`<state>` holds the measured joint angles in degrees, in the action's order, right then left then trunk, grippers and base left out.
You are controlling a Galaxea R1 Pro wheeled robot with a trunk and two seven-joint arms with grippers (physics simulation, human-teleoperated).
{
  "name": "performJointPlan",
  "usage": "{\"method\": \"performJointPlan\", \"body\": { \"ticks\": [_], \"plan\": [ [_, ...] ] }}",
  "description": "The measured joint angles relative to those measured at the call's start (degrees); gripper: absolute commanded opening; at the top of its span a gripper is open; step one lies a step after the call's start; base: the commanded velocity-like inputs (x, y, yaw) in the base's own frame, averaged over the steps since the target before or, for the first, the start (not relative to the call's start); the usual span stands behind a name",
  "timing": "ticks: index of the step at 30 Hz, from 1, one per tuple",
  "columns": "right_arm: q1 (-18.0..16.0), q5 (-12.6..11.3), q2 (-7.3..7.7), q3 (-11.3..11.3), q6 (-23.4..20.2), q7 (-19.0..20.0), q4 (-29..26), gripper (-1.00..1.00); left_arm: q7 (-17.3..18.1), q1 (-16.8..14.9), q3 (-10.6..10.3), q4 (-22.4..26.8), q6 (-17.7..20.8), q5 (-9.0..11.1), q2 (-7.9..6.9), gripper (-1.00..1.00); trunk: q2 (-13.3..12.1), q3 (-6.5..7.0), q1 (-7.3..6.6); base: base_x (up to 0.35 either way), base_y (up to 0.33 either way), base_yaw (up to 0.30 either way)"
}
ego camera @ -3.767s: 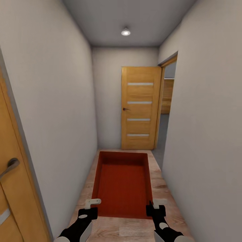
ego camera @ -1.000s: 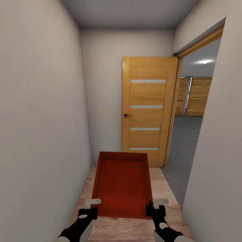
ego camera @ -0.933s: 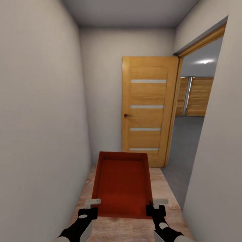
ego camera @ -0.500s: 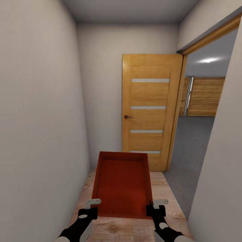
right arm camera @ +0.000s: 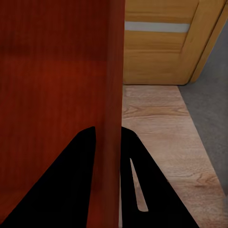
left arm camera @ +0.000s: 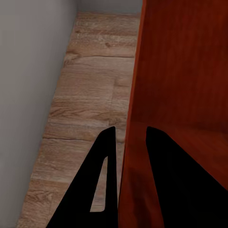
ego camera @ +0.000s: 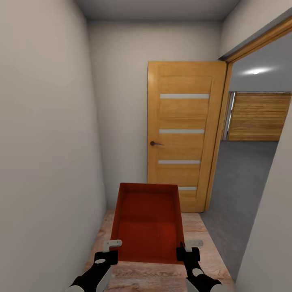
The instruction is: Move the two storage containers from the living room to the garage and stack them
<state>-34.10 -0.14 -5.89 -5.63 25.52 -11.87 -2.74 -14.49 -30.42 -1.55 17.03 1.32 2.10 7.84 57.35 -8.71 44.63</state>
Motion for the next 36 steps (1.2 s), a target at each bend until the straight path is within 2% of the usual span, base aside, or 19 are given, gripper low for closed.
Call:
{"method": "performJointPlan", "body": {
  "ticks": [8,26,36],
  "plan": [
    [0.0,0.1,-0.1,0.2,0.2,-0.2,0.3,-1.0,0.0,0.0,-0.1,0.0,0.2,-0.1,-0.03,-1.0,0.0,0.0,0.0,0.322,0.0,-0.137],
    [0.0,0.3,-0.07,0.3,0.1,-0.2,0.2,-1.0,0.0,0.0,0.0,0.0,0.2,-0.1,-0.01,-1.0,0.0,0.0,0.0,0.318,0.0,-0.276],
    [0.0,0.3,-0.07,0.3,0.1,-0.2,0.2,-1.0,0.0,0.0,0.0,0.0,0.2,-0.1,0.0,-1.0,0.0,0.0,0.02,0.165,0.0,-0.282]
  ]
}}
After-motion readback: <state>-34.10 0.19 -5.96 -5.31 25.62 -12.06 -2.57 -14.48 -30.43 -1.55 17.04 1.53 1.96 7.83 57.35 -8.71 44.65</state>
